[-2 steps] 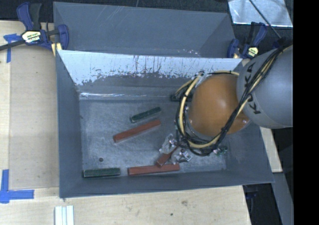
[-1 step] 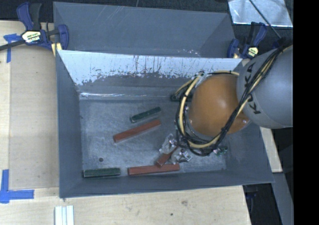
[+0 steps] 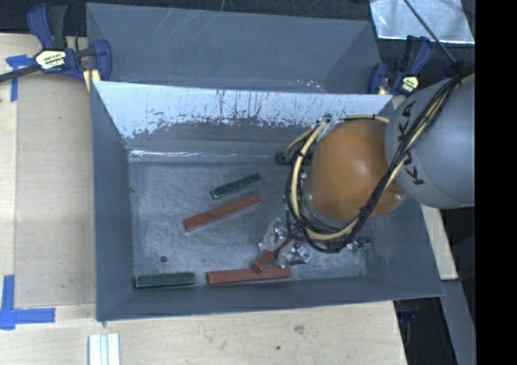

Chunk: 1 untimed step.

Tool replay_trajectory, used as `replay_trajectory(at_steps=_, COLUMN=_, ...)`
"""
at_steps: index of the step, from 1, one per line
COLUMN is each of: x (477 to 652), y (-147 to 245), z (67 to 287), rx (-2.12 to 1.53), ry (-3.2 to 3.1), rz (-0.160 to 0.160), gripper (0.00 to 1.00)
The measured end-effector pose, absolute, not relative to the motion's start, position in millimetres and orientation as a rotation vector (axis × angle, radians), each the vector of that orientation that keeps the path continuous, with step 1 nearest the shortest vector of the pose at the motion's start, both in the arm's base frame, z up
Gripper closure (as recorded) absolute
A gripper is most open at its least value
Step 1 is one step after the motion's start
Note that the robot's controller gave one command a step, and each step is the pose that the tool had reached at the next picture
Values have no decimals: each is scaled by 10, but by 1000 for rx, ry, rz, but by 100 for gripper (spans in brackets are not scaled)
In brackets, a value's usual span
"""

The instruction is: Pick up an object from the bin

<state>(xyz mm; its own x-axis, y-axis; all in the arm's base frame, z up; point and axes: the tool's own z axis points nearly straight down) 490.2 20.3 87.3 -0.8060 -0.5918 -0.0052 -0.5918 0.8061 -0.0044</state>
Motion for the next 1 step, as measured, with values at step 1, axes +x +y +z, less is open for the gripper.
replay_trajectory(at_steps=1, x=4894, y=206, z=986, rx=-978, ry=2984, rz=0, gripper=100)
